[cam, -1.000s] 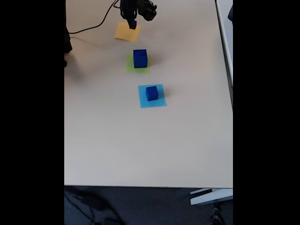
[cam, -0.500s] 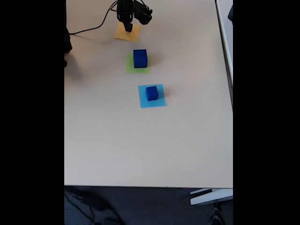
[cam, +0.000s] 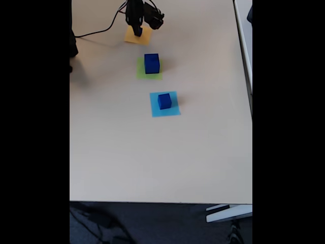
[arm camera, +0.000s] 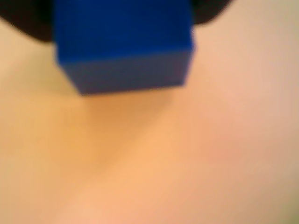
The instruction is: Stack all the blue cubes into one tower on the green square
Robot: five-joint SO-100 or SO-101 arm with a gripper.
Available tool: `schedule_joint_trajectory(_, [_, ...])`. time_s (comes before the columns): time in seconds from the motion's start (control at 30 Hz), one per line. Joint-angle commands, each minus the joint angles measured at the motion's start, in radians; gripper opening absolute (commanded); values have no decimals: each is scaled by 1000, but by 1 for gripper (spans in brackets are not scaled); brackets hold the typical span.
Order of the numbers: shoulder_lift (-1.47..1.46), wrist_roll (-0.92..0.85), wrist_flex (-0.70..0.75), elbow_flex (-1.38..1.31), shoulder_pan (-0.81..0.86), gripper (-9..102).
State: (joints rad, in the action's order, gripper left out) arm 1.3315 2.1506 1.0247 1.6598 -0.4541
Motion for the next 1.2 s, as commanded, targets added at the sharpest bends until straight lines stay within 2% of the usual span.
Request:
schedule_joint_trajectory(0.0, [28, 3, -11, -3, -5, 6])
schedule_joint_trajectory(0.8, [25, -14, -31, -2, 0, 15])
schedule_joint_trajectory(1.0, [26, -110, -48, -46, 18, 17])
schedule_joint_trajectory(1.17, [43, -272, -64, -124, 61, 17])
